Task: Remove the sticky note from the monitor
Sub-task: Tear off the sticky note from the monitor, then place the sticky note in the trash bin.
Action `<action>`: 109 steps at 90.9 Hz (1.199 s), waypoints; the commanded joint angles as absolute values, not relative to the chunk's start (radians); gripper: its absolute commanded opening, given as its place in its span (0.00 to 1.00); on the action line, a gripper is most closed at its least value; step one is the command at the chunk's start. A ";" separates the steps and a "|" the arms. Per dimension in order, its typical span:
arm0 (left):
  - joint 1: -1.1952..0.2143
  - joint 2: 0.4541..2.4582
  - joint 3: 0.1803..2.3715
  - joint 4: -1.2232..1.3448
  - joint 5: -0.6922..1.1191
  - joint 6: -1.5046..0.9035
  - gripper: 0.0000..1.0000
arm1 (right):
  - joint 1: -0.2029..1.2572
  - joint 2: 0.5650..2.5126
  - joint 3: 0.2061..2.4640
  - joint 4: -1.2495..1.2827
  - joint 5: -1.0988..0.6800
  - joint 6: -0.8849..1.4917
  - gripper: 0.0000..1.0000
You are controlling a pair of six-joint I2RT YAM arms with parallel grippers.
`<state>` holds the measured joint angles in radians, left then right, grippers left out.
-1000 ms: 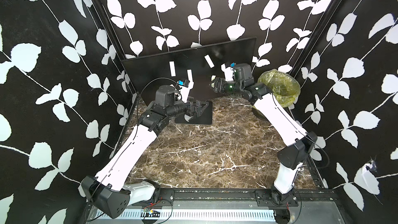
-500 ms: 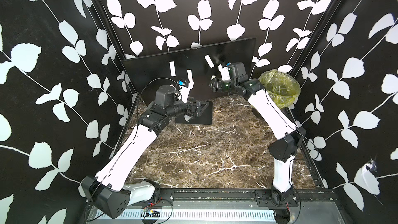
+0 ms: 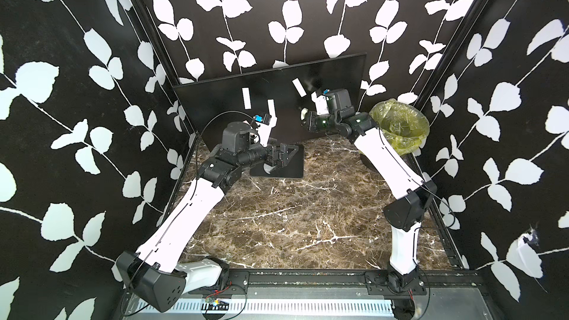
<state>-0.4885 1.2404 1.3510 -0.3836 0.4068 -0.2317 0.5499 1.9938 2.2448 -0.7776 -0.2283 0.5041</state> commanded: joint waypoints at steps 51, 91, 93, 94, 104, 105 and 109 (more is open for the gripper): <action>-0.493 1.220 1.334 -0.378 0.404 -0.210 0.99 | 0.544 1.789 2.080 -0.730 -0.169 0.469 0.00; -0.492 1.222 1.339 -0.377 0.413 -0.210 0.99 | 0.246 1.523 1.961 -0.938 -0.032 0.287 0.00; -0.492 1.224 1.340 -0.375 0.413 -0.211 0.99 | 0.217 1.516 1.967 -0.952 -0.023 0.274 0.00; -0.492 1.226 1.340 -0.375 0.415 -0.211 0.99 | 0.200 1.513 1.967 -0.957 -0.021 0.268 0.00; -0.492 1.239 1.344 -0.365 0.422 -0.218 0.99 | 0.055 1.510 1.977 -0.994 -0.017 0.229 0.00; -0.492 1.239 1.346 -0.365 0.421 -0.218 0.99 | 0.045 1.512 1.979 -0.995 -0.017 0.226 0.00; -0.492 1.241 1.348 -0.367 0.423 -0.217 0.99 | 0.000 1.526 1.985 -1.000 -0.019 0.217 0.00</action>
